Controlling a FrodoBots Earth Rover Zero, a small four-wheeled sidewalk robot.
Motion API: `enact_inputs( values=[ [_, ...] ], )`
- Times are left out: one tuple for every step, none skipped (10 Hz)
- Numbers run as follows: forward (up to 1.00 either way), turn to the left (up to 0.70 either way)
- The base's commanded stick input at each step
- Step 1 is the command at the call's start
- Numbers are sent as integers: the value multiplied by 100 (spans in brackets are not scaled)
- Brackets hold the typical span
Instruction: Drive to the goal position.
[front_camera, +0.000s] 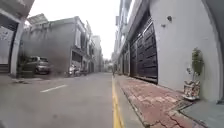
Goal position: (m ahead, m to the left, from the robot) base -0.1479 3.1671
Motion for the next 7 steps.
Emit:
enact_inputs(
  values=[
    [47,1],
    [47,1],
    [47,1],
    [47,1],
    [47,1],
    [47,1],
    [47,1]
  ],
)
